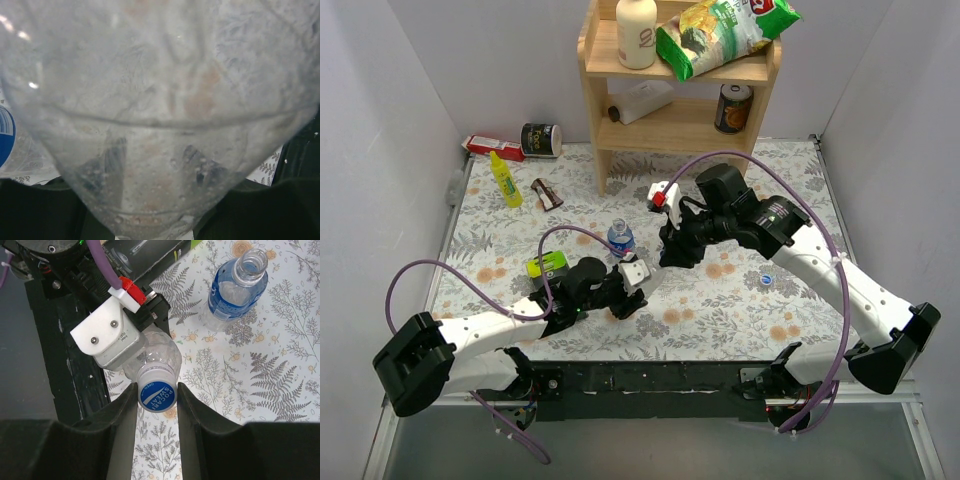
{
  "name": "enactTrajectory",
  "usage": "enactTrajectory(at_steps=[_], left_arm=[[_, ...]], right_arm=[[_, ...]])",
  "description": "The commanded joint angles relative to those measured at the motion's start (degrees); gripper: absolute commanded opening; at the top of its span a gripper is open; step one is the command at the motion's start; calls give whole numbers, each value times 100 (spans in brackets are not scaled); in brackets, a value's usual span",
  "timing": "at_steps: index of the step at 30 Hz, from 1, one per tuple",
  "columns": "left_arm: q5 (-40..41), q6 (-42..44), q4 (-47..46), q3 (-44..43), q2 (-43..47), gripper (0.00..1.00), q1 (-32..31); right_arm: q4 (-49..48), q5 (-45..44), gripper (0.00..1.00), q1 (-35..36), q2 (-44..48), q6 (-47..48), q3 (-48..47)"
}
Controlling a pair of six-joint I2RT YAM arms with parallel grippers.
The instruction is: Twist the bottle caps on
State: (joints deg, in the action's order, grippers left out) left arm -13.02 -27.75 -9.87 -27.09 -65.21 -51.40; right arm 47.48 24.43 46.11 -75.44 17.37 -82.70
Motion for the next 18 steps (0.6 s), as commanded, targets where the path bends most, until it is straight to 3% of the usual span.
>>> enactTrajectory(at_steps=[1, 6, 12, 14, 18], left_arm=[[-430, -459, -789, -525, 430, 0, -37], [-509, -530, -867, -455, 421, 0, -37], [-544, -460, -833, -306, 430, 0, -37], [-527, -512, -841, -244, 474, 0, -28], [-491, -600, -824, -104, 509, 0, -37]], right_arm=[[165, 26, 14, -40, -76, -260, 227], [156, 475, 15, -40, -164, -173, 122], [235, 352, 18, -40, -296, 30, -115], [270, 379, 23, -40, -331, 109, -168], [349, 396, 47, -40, -357, 293, -369]])
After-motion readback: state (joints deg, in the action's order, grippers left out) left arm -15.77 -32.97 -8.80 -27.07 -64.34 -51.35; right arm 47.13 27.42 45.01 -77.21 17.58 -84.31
